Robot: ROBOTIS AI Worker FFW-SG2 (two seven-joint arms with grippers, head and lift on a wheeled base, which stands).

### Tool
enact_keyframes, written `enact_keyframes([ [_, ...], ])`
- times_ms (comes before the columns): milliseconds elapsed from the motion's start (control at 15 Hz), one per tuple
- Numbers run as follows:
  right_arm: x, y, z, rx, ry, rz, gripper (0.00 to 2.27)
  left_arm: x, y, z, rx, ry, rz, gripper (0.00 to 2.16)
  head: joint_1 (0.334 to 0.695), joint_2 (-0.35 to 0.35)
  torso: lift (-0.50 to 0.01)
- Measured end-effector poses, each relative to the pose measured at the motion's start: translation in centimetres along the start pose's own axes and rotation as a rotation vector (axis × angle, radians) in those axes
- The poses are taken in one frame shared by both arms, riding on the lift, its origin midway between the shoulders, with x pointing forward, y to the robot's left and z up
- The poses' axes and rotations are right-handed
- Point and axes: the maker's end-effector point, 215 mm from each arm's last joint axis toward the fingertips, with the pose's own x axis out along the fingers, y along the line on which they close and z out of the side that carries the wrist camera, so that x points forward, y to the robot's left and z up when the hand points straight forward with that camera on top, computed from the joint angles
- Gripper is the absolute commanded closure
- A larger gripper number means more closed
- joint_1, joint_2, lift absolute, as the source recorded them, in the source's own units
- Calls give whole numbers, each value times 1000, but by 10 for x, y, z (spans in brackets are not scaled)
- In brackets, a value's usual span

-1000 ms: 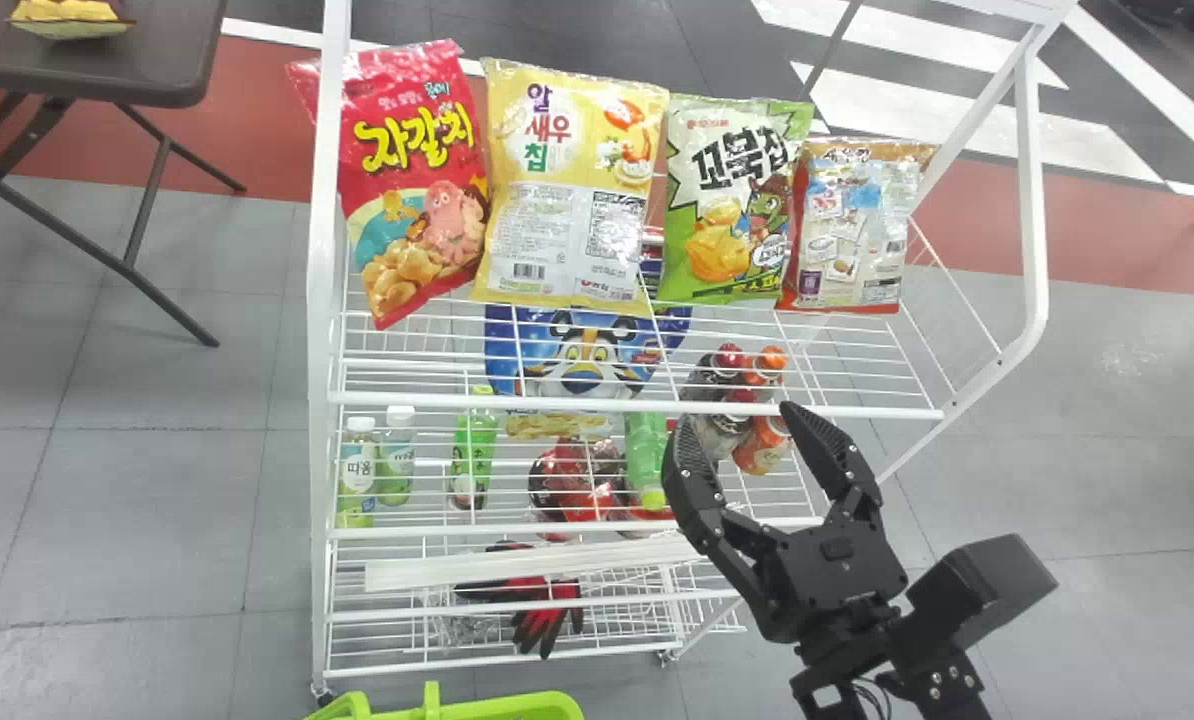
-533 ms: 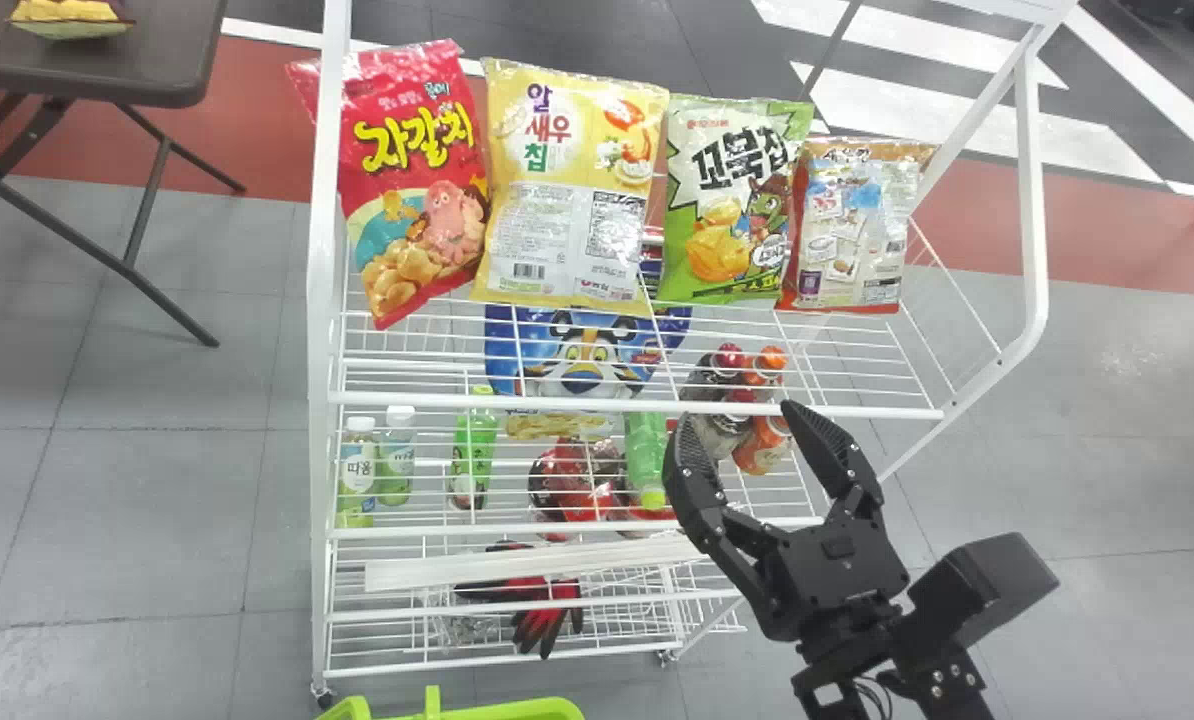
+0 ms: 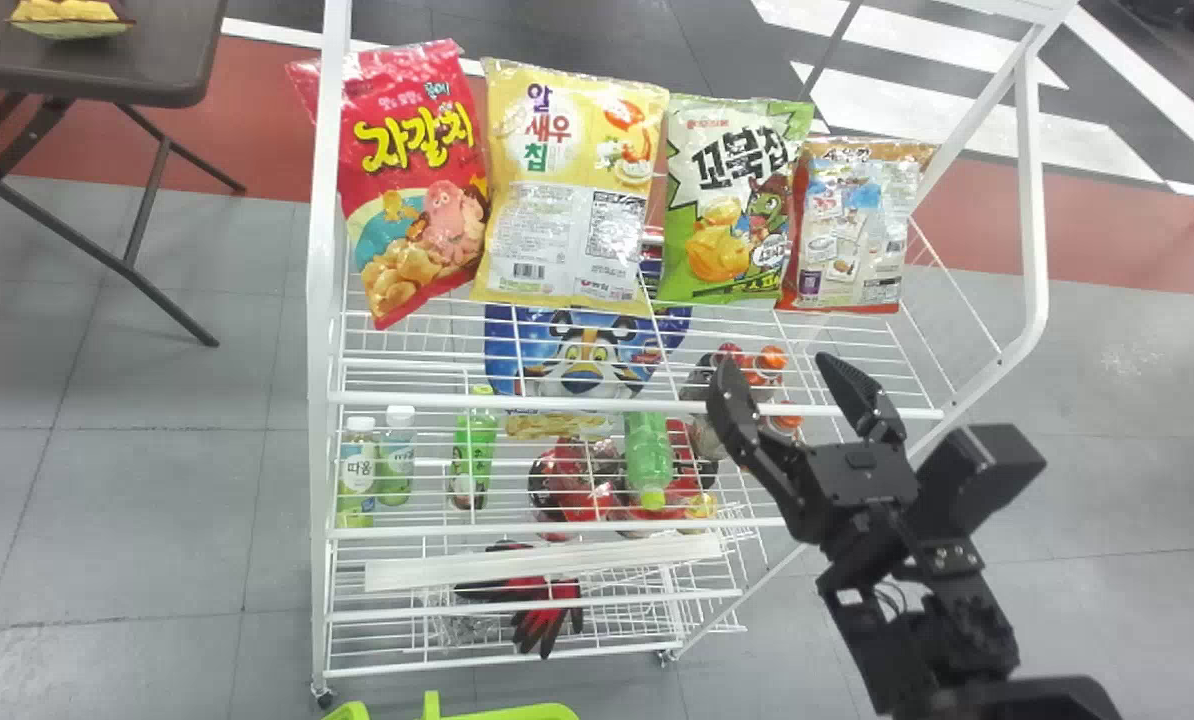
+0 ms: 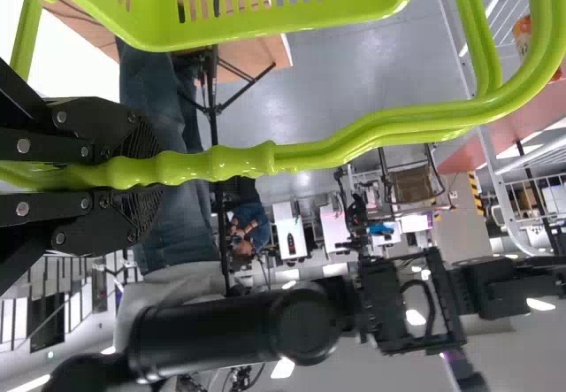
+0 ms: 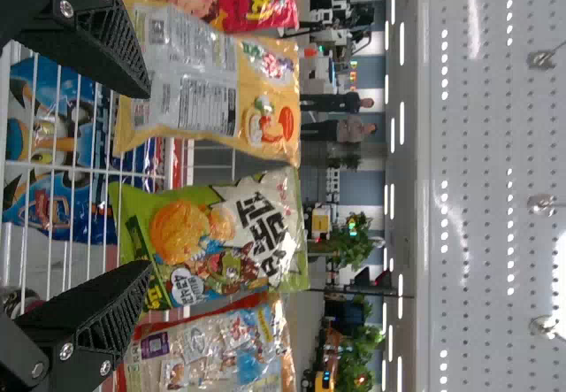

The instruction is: Hold basket handle with left hand then pick Saewookkang with right hand and place into basket

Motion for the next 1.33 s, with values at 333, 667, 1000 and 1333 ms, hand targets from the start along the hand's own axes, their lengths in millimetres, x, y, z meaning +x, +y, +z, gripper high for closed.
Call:
enact_keyframes([
  [333, 38, -65, -15, 24, 82, -100, 137, 5, 5, -3, -13, 50, -1, 1794, 695, -350, -19],
  [667, 81, -123, -8, 24, 79, -147, 137, 6, 5, -3, -10, 50, -3, 1794, 695, -350, -19],
  [1000, 118, -160, 18, 13, 25, -98, 134, 6, 5, 1, 6, 41, -6, 1794, 695, -350, -19],
  [1333, 152, -194, 32, -4, 6, -116, 127, 5, 10, -1, 2, 37, -2, 1794, 695, -350, -19],
])
